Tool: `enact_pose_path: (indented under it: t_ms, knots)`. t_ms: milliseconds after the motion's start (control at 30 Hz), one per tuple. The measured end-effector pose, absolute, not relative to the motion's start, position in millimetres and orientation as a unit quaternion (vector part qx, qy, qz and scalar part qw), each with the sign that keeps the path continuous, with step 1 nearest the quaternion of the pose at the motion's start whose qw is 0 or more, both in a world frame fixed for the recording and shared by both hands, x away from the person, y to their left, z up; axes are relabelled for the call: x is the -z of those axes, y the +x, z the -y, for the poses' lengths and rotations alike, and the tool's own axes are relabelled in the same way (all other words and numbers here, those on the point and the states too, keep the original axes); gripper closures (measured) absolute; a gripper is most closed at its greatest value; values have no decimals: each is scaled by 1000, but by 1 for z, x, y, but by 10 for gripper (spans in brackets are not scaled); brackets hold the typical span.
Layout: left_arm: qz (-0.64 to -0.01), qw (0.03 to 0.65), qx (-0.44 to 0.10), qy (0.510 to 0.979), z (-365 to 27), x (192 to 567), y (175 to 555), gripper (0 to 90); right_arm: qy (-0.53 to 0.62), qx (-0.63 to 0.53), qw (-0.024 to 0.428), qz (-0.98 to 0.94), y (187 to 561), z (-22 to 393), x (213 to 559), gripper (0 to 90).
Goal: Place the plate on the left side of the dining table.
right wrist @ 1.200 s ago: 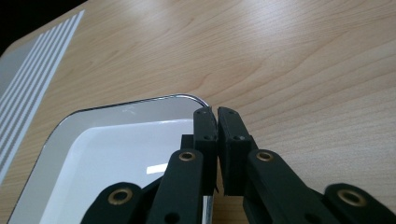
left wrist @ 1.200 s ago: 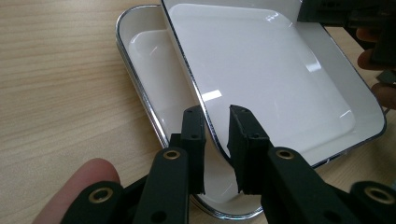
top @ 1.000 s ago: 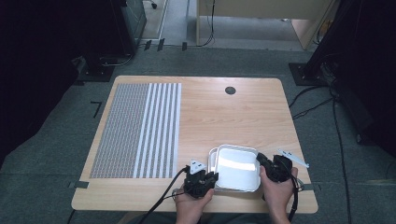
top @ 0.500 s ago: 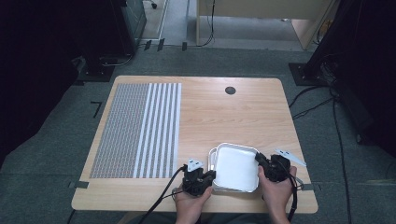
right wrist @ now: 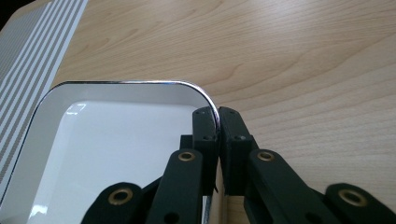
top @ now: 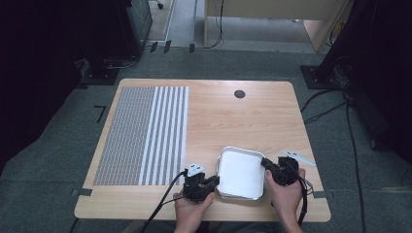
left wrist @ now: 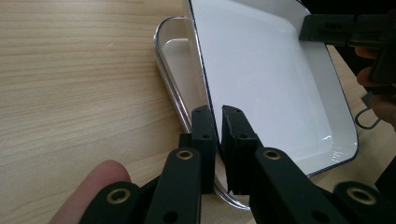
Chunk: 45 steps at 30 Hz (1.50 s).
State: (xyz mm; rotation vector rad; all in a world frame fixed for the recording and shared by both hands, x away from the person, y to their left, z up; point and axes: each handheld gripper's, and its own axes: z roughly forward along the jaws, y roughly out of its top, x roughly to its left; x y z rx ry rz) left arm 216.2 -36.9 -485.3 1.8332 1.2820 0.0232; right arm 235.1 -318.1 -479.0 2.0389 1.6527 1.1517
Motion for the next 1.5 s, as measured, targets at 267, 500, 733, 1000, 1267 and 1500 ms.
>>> enact_pose_path:
  t_ms: [267, 500, 733, 1000, 1267, 1500]
  knots:
    - [-523, 440, -18, 730, 17, 478, 218, 853, 700, -399, 126, -578, 244, 300, 473, 877]
    - [-532, 442, -26, 722, -6, 472, 222, 854, 691, -402, 123, -588, 255, 277, 465, 876]
    - [-550, 445, -26, 707, -32, 470, 228, 855, 684, -404, 117, -596, 270, 249, 461, 875]
    - [-563, 444, -34, 696, -61, 465, 235, 857, 675, -407, 107, -606, 286, 219, 458, 875]
    - [-568, 443, -51, 692, -87, 458, 240, 858, 667, -410, 104, -613, 297, 190, 450, 875]
    - [-580, 441, -62, 682, -109, 457, 244, 859, 662, -411, 96, -619, 311, 165, 449, 874]
